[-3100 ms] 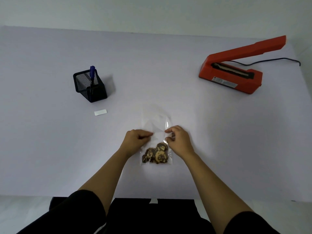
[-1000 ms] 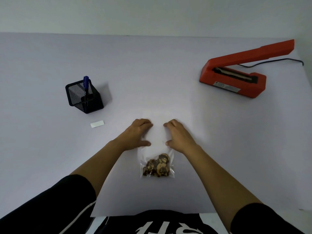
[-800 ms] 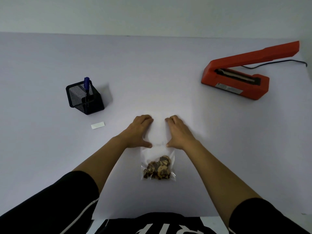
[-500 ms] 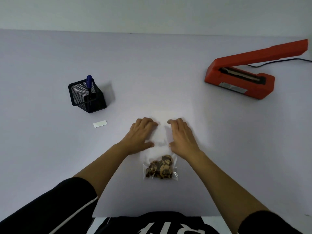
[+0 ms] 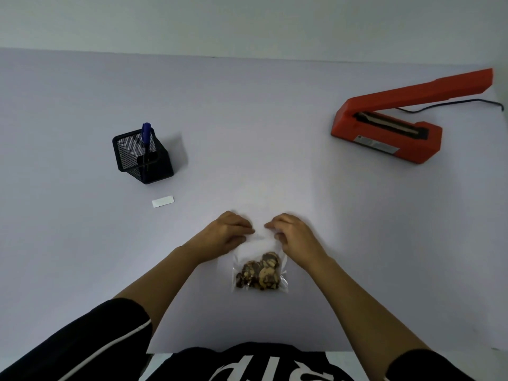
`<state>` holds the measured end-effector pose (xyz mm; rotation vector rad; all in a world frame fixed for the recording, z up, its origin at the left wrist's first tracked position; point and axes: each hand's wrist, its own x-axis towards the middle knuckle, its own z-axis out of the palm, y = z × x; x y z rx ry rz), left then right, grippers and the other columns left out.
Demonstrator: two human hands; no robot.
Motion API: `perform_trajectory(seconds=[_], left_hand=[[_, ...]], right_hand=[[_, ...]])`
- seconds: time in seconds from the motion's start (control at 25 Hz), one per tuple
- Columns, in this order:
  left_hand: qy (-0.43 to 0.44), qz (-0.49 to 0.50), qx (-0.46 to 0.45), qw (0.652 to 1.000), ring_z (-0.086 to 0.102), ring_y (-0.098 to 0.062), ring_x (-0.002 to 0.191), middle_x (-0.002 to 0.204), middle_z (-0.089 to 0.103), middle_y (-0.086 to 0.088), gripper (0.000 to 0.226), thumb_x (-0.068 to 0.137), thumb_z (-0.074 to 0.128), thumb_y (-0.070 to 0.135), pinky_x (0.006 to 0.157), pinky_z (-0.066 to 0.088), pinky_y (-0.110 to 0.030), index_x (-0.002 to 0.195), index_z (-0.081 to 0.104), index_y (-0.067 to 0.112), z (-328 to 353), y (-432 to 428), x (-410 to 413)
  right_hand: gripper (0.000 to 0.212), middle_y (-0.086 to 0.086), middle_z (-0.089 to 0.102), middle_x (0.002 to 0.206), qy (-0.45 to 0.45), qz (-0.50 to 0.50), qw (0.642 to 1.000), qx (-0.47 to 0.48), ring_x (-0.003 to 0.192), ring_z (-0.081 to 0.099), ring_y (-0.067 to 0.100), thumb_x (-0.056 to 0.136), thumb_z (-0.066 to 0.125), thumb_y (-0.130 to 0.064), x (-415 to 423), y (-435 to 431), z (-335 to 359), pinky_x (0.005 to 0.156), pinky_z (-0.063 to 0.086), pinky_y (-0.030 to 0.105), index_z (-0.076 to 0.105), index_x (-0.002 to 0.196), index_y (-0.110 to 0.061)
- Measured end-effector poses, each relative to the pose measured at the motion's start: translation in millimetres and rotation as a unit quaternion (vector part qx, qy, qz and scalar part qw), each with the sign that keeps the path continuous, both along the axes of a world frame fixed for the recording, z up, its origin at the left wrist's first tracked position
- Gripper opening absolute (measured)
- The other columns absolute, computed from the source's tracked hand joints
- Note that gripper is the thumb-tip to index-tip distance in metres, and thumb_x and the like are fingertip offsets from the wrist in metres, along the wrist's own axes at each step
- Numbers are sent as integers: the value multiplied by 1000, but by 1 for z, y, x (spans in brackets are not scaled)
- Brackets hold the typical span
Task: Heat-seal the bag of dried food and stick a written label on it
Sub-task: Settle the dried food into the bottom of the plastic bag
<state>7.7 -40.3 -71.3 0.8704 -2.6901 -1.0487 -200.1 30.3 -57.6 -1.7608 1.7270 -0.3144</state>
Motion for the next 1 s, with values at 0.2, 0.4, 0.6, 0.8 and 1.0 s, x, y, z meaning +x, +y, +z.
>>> perform_trajectory(seconds=[0.2,0.4,0.6,0.8,1.0], left_hand=[[-59,-3,15,998,49,-24,116,124,58,-12,45,81,65,26,101,32,-24,122,61,6,1,-13,-4],[-110,-14,30,993,35,-23,131,142,41,-9,68,80,71,33,108,24,-26,138,43,11,5,-26,-9],[-158,-23,30,987,23,-22,138,151,28,-6,86,76,73,40,112,20,-29,145,29,14,9,-35,-15],[-192,-20,18,981,16,-21,140,154,18,-5,103,69,76,47,114,17,-29,147,19,13,14,-41,-23],[-229,-8,-13,973,12,-25,143,156,11,-8,119,62,77,55,117,17,-36,148,9,10,17,-46,-27]], right_hand=[[46,5,53,129,14,23,999,27,120,49,22,82,63,-2,-6,-9,3,103,37,28,55,127,-11],[58,2,45,138,33,39,997,52,127,42,20,81,66,-10,-8,-17,7,108,34,31,46,135,-14],[71,-1,36,144,64,60,993,78,132,34,19,78,69,-18,-11,-27,10,110,31,37,36,141,-17],[88,-1,25,150,80,66,989,105,137,25,20,72,76,-24,-12,-40,17,110,25,40,25,144,-19],[111,2,-4,158,137,71,979,137,143,6,24,68,79,-29,-11,-53,23,113,16,43,4,148,-15]])
